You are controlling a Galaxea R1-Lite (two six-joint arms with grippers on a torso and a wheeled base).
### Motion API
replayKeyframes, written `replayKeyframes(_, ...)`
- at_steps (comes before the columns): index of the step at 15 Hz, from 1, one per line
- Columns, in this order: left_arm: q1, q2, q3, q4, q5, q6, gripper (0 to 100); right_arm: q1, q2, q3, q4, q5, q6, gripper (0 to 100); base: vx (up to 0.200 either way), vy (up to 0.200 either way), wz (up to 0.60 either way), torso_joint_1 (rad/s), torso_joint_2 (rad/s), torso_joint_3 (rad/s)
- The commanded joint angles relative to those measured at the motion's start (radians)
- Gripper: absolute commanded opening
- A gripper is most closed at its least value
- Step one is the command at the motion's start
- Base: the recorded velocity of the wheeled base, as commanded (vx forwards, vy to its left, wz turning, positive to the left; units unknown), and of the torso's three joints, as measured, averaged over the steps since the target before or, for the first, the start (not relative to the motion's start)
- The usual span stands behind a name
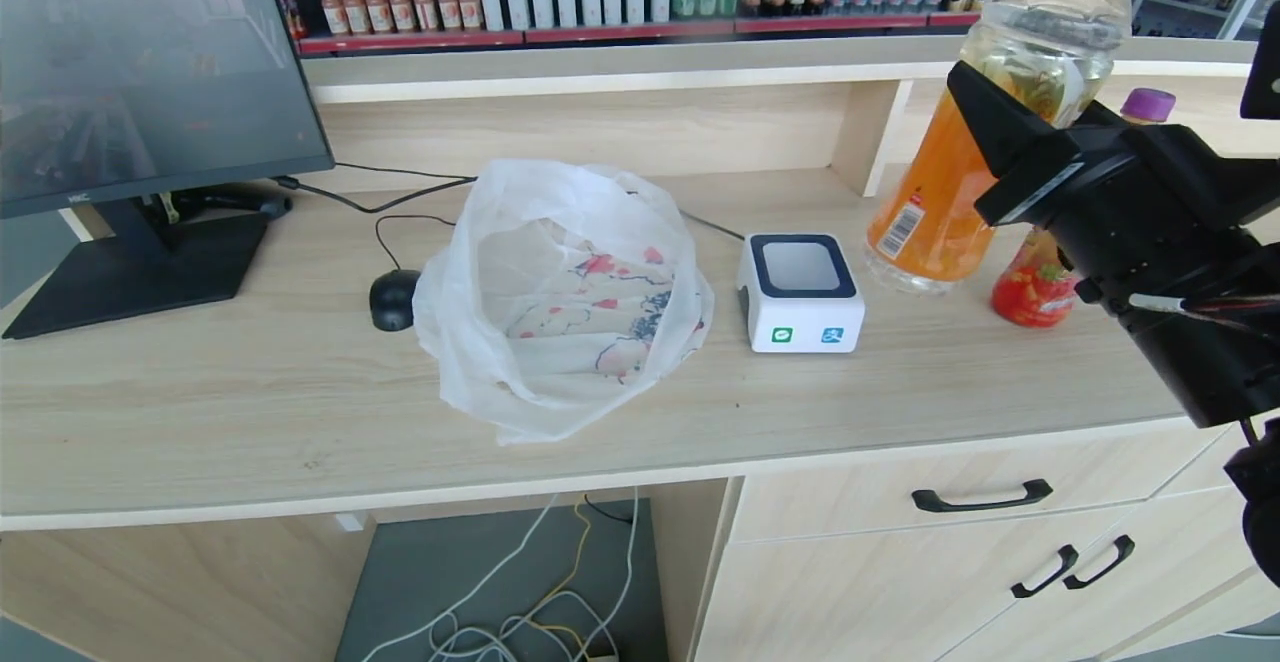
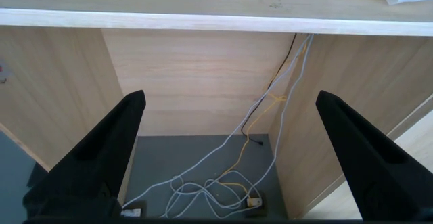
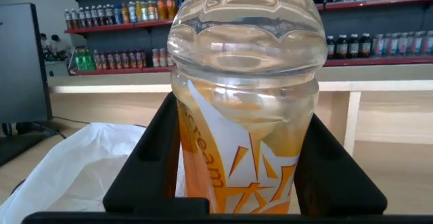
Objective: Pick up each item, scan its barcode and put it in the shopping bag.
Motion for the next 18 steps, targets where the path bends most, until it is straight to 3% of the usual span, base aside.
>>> replayKeyframes(1,0.0,0.0,0.0,0.0,0.0,0.001,100,-0.001,0.018,-0.002,-0.005,0.003,-0.001,0,0.0,0.2,0.0,0.007,0.0,0.002)
replayKeyframes(10,0.0,0.0,0.0,0.0,0.0,0.0,100,-0.01,0.024,0.001,-0.02,0.003,-0.001,0,0.0,0.2,0.0,0.003,0.0,0.004)
replayKeyframes(18,0.0,0.0,0.0,0.0,0.0,0.001,100,-0.006,0.025,0.04,-0.025,0.007,-0.001,0,0.0,0.0,0.0,0.0,0.0,0.0)
